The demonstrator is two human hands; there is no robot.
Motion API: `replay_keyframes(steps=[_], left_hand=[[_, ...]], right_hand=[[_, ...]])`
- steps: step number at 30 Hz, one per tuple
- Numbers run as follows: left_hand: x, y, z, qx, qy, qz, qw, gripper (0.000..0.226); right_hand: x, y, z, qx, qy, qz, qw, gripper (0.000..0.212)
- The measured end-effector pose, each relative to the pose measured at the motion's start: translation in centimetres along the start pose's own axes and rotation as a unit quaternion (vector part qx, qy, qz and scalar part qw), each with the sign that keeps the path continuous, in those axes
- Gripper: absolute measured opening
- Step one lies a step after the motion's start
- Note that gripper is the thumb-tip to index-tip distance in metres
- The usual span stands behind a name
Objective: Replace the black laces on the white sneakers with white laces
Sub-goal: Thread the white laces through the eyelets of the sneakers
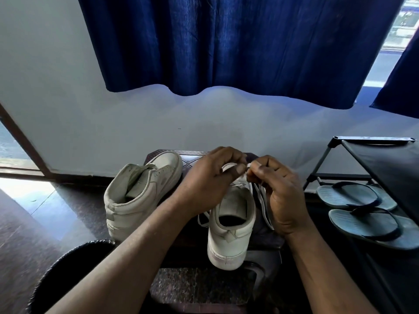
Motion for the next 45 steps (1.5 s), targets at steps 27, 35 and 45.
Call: replay_keyframes(steps=[27,35,45], left_hand=[[2.0,2.3,-0.2,-0.002,0.14,0.177,0.974,0.019],[0.9,0.9,-0.3,0.001,0.099,0.014,0.995,0.014],[1.8,0.4,-0.4,-0.002,0.248,-0.021,0.969,0.019]], right_hand=[[-0.9,0.4,-0.1,0.001,-0.037,-0.081,0.996,0.022],[-0.8,0.4,-0.3,-0.022,-0.044,-0.112,0.993,0.011],[-0.7,2.2,-1.2,-0.036,-0.115,-0.35,0.929,0.009]])
Point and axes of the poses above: each hand's wrist, its own z-axis towards the middle knuckle, its own y-axis out of the back of the hand, x = y × z, the point moved 4 cm from there along z, towards the middle knuckle, and after that the axes turned 1 degree about -x, right-handed, at the moved point
